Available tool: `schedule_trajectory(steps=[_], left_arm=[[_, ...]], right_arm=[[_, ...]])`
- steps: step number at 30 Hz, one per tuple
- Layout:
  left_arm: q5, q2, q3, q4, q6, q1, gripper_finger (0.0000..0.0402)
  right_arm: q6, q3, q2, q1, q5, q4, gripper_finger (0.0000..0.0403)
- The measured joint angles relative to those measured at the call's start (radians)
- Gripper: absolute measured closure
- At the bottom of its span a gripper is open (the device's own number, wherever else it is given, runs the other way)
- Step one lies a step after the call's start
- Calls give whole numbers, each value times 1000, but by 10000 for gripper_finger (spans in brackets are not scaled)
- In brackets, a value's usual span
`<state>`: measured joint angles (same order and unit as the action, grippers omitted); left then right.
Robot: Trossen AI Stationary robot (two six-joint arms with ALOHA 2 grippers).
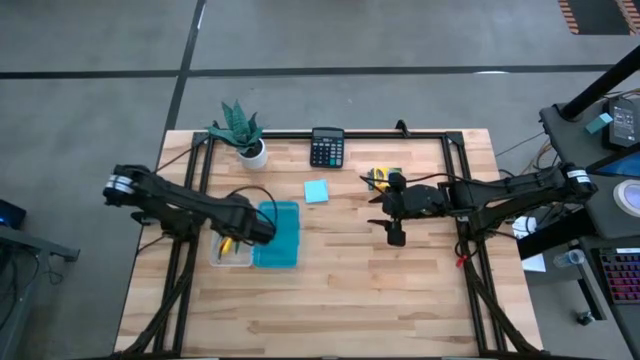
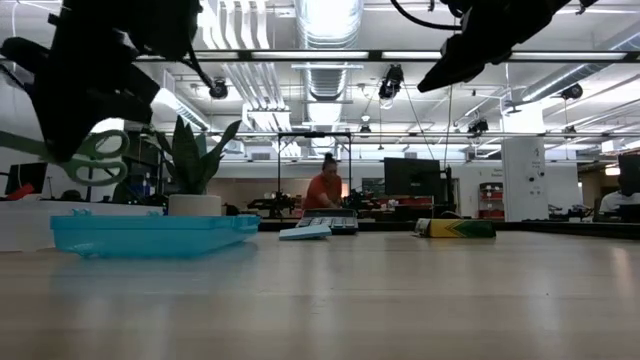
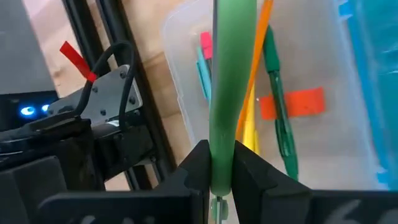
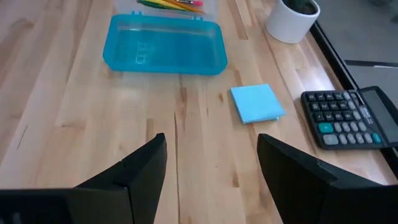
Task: Pack school essentials
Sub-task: Put the green scissors into the blue supply box
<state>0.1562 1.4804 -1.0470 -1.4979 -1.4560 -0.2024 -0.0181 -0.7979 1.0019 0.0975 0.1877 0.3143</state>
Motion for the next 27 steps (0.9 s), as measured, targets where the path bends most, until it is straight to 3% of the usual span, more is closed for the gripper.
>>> schedule_trajectory(steps=[13,27], left_arm=[[-28,162,6,-2,31,94,375],[-26,274,6,51,137,124,375]], right_arm=[[-27,0,0,0,0,-16,165],[-40,0,0,0,-1,-36,165]])
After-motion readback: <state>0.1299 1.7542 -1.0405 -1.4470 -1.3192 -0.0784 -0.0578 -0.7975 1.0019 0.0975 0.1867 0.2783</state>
